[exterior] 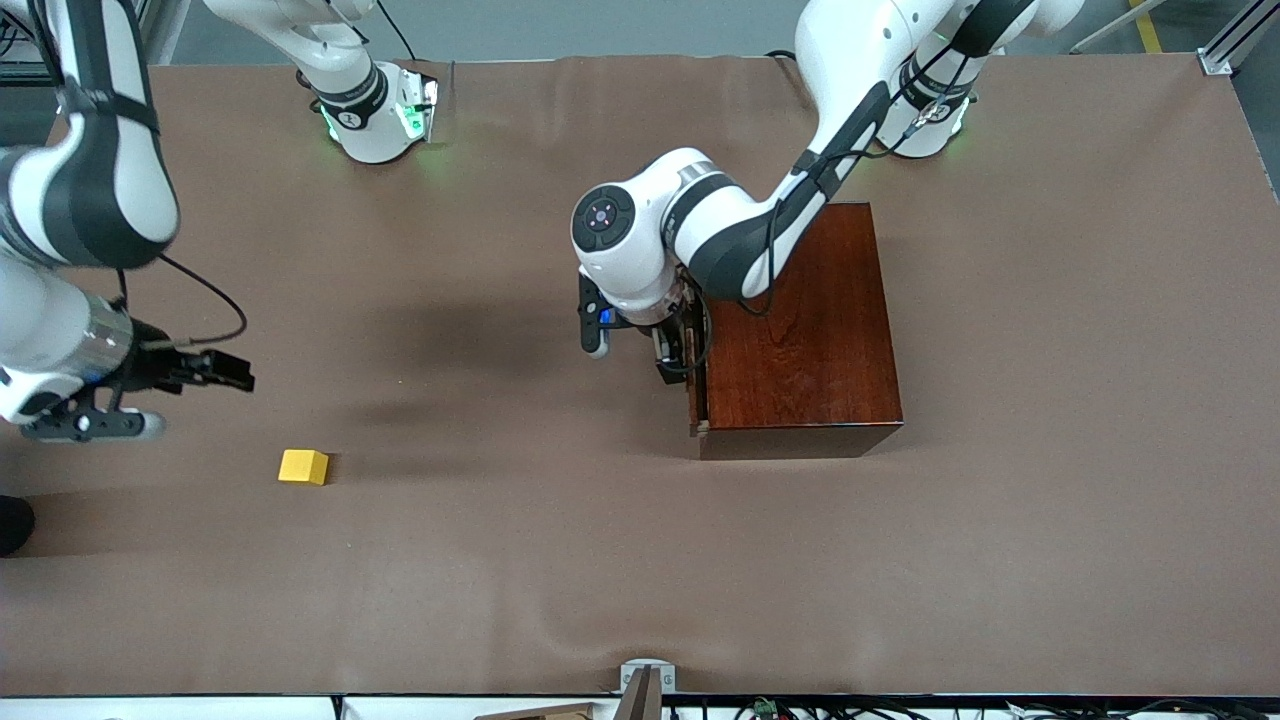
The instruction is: Open drawer, take yellow block, close drawer
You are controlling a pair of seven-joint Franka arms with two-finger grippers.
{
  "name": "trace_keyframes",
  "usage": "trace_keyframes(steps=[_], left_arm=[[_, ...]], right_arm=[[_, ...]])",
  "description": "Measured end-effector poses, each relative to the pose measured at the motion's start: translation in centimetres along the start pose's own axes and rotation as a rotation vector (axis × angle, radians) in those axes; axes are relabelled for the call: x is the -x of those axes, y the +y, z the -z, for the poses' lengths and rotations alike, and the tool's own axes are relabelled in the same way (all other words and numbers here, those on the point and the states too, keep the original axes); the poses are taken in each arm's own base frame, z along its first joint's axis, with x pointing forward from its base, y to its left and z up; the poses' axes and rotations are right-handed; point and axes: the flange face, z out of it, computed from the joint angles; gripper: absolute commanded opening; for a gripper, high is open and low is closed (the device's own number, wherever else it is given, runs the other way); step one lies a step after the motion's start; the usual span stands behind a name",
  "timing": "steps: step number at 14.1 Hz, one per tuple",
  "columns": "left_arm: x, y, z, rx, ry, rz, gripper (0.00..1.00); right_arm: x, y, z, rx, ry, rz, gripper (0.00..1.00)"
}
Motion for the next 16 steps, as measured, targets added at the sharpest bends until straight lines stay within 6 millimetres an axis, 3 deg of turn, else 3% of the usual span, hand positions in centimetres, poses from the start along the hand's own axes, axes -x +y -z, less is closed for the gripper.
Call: trace_keyframes(steps=[3, 6, 11, 13, 14, 16], left_arm=[[1.0, -0.8, -0.5, 0.026, -0.013, -0.026, 1.00], [0.8, -0.5, -0.5, 0.022, -0.012, -0.019, 1.00], [-2.4, 1.2, 1.3, -0.044, 0.105, 0.243, 1.00], [-3.2, 2.4, 3.4, -0.052, 0.148, 0.437, 1.00], [-2.7, 2.6, 5.5, -0.053, 0.181, 0.534, 1.00], [0.8, 1.9, 10.5, -0.042, 0.200, 0.695, 1.00]], right_arm=[[3.3, -0.6, 4.9, -0.004, -0.031, 0.009, 1.00], [5.1, -0.8, 9.0, -0.005, -0.051, 0.014, 1.00], [6.0, -0.5, 12.1, -0.002, -0.009, 0.008, 1.00], [6.2, -0.2, 12.2, -0.002, -0.010, -0.006, 1.00], [6.2, -0.2, 12.3, -0.002, -0.009, -0.017, 1.00], [6.2, -0.3, 12.7, -0.001, 0.000, -0.053, 1.00]])
